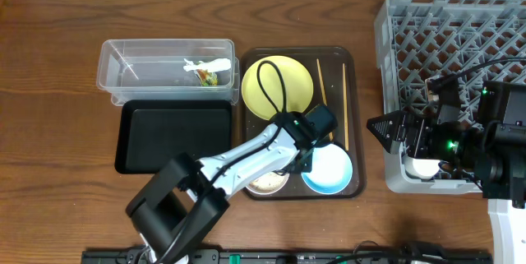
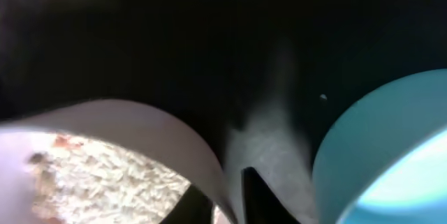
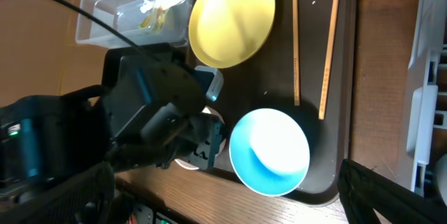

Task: Sort waste into correct bins and load items into the dishwasher rack
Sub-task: 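Grasp the white rice bowl with left gripper and lift it, then tip the rice bowl over the black tray to empty the rice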

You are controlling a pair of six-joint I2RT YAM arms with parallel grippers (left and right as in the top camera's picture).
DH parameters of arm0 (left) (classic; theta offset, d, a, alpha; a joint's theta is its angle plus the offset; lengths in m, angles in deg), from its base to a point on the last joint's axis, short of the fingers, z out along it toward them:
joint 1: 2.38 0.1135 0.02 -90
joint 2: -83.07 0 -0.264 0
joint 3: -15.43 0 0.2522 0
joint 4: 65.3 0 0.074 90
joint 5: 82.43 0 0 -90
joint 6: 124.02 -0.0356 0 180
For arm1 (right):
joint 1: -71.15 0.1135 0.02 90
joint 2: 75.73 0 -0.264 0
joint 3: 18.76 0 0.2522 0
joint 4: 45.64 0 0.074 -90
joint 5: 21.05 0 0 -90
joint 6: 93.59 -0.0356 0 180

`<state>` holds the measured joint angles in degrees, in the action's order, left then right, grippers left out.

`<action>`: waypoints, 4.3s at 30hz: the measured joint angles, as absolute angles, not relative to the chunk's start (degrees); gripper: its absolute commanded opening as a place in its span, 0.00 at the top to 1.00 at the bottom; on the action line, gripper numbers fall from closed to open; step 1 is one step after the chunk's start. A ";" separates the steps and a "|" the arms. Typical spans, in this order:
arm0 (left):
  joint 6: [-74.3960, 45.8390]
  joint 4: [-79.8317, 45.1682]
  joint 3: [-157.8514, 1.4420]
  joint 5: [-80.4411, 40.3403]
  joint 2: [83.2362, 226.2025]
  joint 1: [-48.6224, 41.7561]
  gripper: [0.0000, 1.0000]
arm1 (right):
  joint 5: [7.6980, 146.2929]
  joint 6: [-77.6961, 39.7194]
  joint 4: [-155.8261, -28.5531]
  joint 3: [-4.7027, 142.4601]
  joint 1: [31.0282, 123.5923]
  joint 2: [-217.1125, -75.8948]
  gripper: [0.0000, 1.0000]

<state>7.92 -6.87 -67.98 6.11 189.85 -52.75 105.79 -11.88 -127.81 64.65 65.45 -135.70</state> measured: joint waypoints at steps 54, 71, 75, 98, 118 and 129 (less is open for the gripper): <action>-47.64 4.75 -52.72 -71.85 168.13 15.20 0.94 | 105.38 -11.88 -128.59 64.65 65.45 -135.72 0.01; -50.62 1.10 -51.26 -78.58 168.13 17.08 0.94 | 105.38 -11.88 -128.61 64.65 65.45 -135.72 0.01; -50.66 0.23 -50.42 -76.90 168.48 17.08 0.94 | 105.38 -11.88 -128.88 64.65 65.45 -135.72 0.01; -51.80 1.17 -49.29 -79.83 181.29 21.10 0.94 | 105.38 -11.88 -129.27 64.65 65.45 -135.72 0.01; -51.25 1.26 -49.03 -78.50 181.33 20.82 0.94 | 105.38 -11.88 -129.03 64.65 65.45 -135.72 0.01; -48.93 7.64 -49.05 -74.78 177.35 15.99 0.94 | 104.90 -11.88 -128.79 64.65 65.45 -135.72 0.01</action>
<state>-48.93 7.64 -49.05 -74.78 177.35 15.99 104.90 -11.88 -128.79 64.65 65.45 -135.72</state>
